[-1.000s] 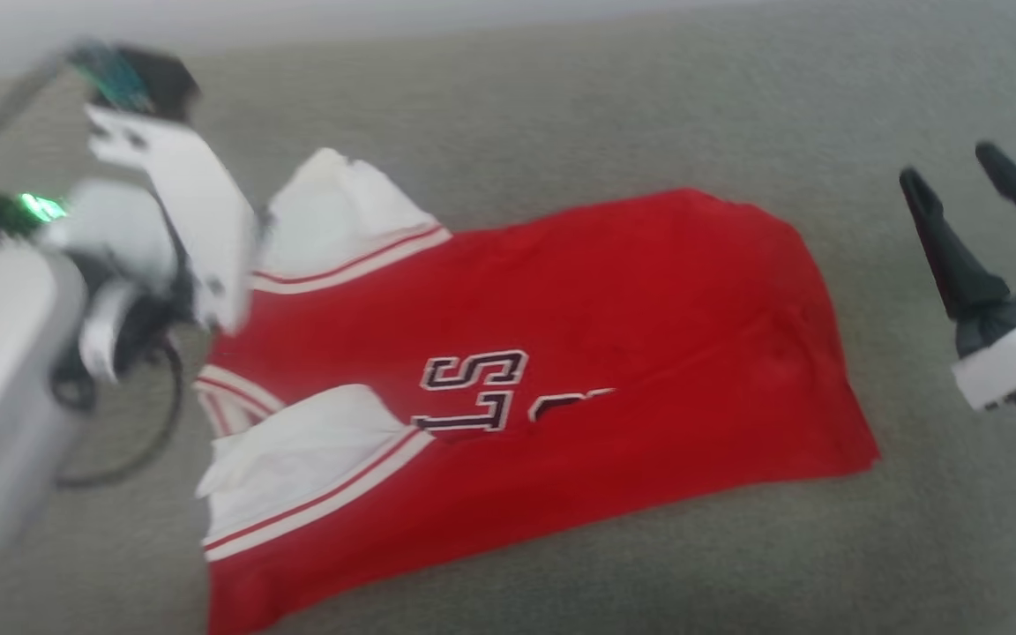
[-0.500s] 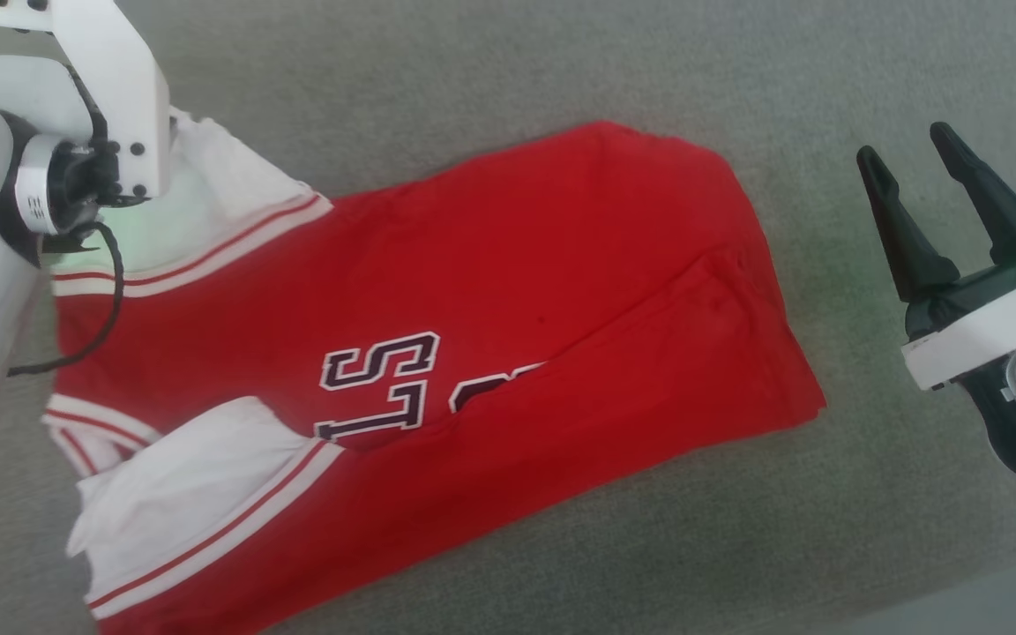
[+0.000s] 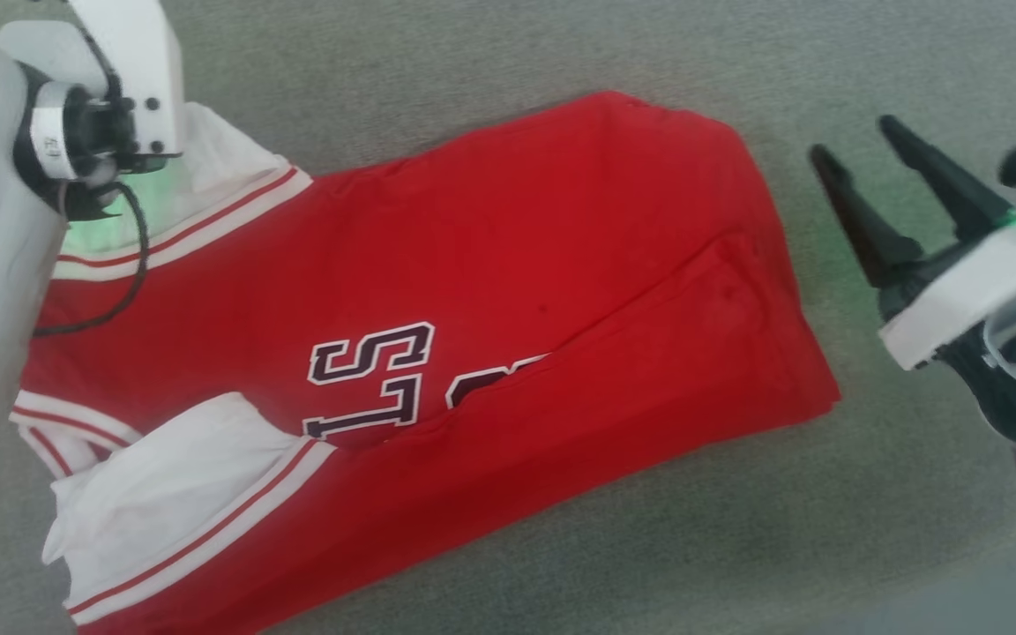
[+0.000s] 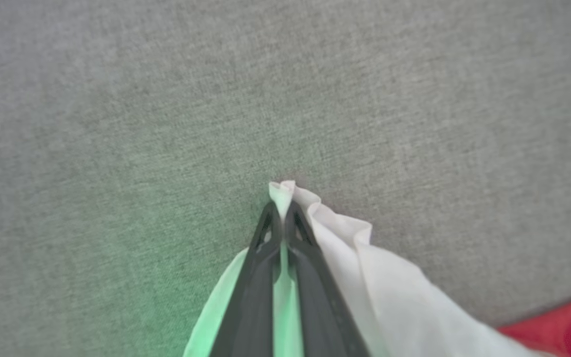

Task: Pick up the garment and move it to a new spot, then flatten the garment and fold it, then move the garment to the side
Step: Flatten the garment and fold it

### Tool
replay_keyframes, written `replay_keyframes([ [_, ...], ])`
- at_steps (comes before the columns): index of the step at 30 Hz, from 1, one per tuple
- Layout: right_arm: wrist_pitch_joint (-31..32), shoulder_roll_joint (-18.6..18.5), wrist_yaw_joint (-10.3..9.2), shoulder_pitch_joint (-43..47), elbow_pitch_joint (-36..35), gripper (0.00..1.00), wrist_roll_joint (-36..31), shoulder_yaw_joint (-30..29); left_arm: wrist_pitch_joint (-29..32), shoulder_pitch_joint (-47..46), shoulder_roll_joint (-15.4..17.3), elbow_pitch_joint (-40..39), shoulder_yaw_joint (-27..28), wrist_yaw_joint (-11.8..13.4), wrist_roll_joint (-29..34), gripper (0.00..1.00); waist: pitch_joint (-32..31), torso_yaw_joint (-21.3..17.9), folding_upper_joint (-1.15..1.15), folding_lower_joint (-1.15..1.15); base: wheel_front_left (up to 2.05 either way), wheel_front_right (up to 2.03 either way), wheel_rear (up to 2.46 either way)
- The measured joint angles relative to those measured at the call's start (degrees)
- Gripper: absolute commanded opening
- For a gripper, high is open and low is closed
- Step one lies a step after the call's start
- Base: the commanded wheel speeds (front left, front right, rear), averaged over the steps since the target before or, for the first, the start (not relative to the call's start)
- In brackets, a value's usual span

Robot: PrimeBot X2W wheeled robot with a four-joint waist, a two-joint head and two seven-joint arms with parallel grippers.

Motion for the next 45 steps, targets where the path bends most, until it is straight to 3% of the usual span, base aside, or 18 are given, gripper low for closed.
replay_keyframes([
  [6,7.5,-1.4,0.0,-6.9,1.2,1.0,2.8,5.7,-2.2,-1.7,-2.6,2.1,-0.7,-1.8,0.0,0.0,0.5,2.0,0.0,0.0,0.0,0.0,0.0],
  [18,26.4,-1.6,0.05,-20.5,11.5,1.0,8.1,18.1,-5.8,-5.6,-7.6,6.1,-2.1,-4.2,0.2,0.0,1.8,6.5,0.0,0.0,0.0,0.0,0.0],
  [19,27.1,-1.5,0.05,-21.3,12.2,0.64,8.7,18.7,-6.5,-5.7,-8.0,6.4,-2.1,-4.3,0.2,0.0,1.8,6.8,0.0,0.0,0.0,0.0,0.0],
  [20,27.2,-1.4,0.05,-21.9,13.0,0.18,8.8,19.1,-7.2,-5.7,-8.3,6.7,-2.1,-4.5,0.2,0.0,1.8,7.0,0.0,0.0,0.0,0.0,0.0],
  [21,27.2,-1.3,0.05,-22.4,13.6,0.0,9.1,19.5,-8.0,-5.7,-8.6,7.1,-2.0,-4.5,0.2,0.0,1.7,7.3,0.0,0.0,0.0,0.0,0.0],
  [30,23.3,-2.8,0.03,-22.2,15.4,0.0,11.8,22.1,-9.8,-5.6,-9.8,8.9,-3.0,-7.1,-0.1,0.0,-1.6,9.9,0.0,0.0,0.0,0.0,0.0],
  [37,18.9,-5.8,0.03,-18.9,14.0,0.0,12.0,21.1,-7.7,-3.9,-9.1,3.4,-4.3,-8.5,-0.3,0.0,-5.9,12.5,0.0,0.0,0.0,0.0,0.0],
  [40,17.4,-7.0,0.03,-17.1,13.2,0.0,11.7,20.2,-5.7,-2.0,-7.5,-1.0,-4.9,-8.2,-0.3,0.0,-7.9,13.6,0.0,0.0,0.0,0.0,0.0],
  [45,16.5,-8.8,0.03,-12.9,11.1,0.0,11.2,18.2,-1.9,3.7,-3.9,-13.5,-5.7,-4.9,-0.6,0.0,-11.1,15.4,0.0,0.0,0.0,0.0,0.0],
])
